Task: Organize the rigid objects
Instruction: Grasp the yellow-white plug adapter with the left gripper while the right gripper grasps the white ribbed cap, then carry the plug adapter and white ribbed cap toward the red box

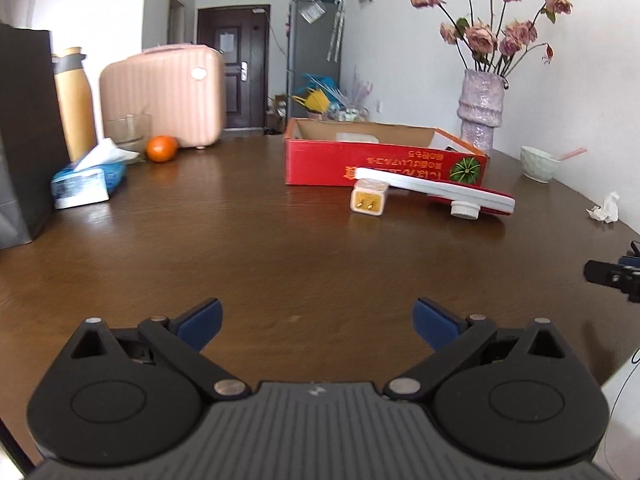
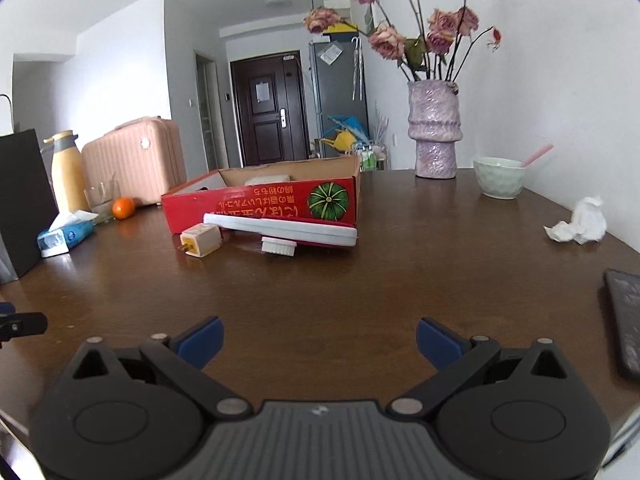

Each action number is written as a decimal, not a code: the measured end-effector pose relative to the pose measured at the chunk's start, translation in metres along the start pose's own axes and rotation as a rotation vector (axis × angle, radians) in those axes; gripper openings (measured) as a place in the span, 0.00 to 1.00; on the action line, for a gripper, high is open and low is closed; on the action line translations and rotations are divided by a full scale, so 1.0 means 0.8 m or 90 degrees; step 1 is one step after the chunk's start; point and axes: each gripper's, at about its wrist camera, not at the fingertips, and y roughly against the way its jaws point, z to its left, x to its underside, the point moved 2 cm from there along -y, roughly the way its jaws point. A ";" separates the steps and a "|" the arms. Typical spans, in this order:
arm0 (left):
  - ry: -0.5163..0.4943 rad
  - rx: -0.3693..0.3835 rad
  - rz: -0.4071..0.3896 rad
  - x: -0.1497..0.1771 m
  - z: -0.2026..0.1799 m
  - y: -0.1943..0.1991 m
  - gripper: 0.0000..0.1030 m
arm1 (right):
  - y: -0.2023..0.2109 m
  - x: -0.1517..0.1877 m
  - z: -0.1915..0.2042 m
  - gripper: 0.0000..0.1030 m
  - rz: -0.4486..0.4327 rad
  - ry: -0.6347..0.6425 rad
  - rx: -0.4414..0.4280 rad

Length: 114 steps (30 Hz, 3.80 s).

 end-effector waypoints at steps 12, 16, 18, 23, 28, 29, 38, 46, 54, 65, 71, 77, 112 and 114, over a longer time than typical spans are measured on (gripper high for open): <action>-0.055 0.053 0.023 -0.081 -0.045 -0.116 1.00 | -0.106 -0.072 0.002 0.98 0.047 0.030 -0.067; -0.074 0.062 0.030 -0.108 -0.054 -0.158 1.00 | -0.147 -0.082 0.012 0.93 0.083 0.016 -0.118; -0.065 0.069 0.049 -0.119 -0.053 -0.185 1.00 | -0.171 -0.085 0.018 0.91 0.102 0.007 -0.131; -0.024 0.073 0.078 -0.139 -0.049 -0.247 1.00 | -0.227 -0.092 0.027 0.79 0.134 -0.047 -0.135; -0.005 0.084 0.066 -0.142 -0.052 -0.283 0.87 | -0.240 -0.088 0.035 0.59 0.114 -0.057 -0.101; -0.006 0.084 0.070 -0.140 -0.054 -0.287 0.81 | -0.242 -0.089 0.034 0.53 0.113 -0.054 -0.089; -0.009 0.112 0.099 -0.127 -0.053 -0.281 0.38 | -0.251 -0.092 0.013 0.19 0.106 -0.127 -0.088; 0.003 0.096 0.077 -0.103 -0.043 -0.211 0.38 | -0.226 -0.084 0.018 0.15 0.091 -0.117 -0.090; -0.018 0.069 0.006 -0.075 -0.043 -0.108 0.38 | -0.129 -0.067 0.056 0.15 0.031 -0.022 -0.109; -0.004 -0.022 -0.108 -0.048 -0.023 0.028 0.38 | 0.017 -0.036 0.075 0.15 -0.057 0.047 -0.092; 0.001 -0.021 -0.158 -0.037 -0.017 0.092 0.38 | 0.073 -0.027 0.078 0.15 -0.095 0.040 -0.087; 0.005 -0.017 -0.189 -0.011 -0.015 0.140 0.38 | 0.116 -0.019 0.082 0.15 -0.130 0.046 -0.085; 0.019 -0.033 -0.201 -0.080 0.019 0.087 0.38 | 0.072 -0.068 0.071 0.15 -0.173 0.028 -0.056; 0.013 -0.026 -0.203 -0.096 0.018 0.070 0.38 | 0.055 -0.082 0.068 0.15 -0.168 0.029 -0.060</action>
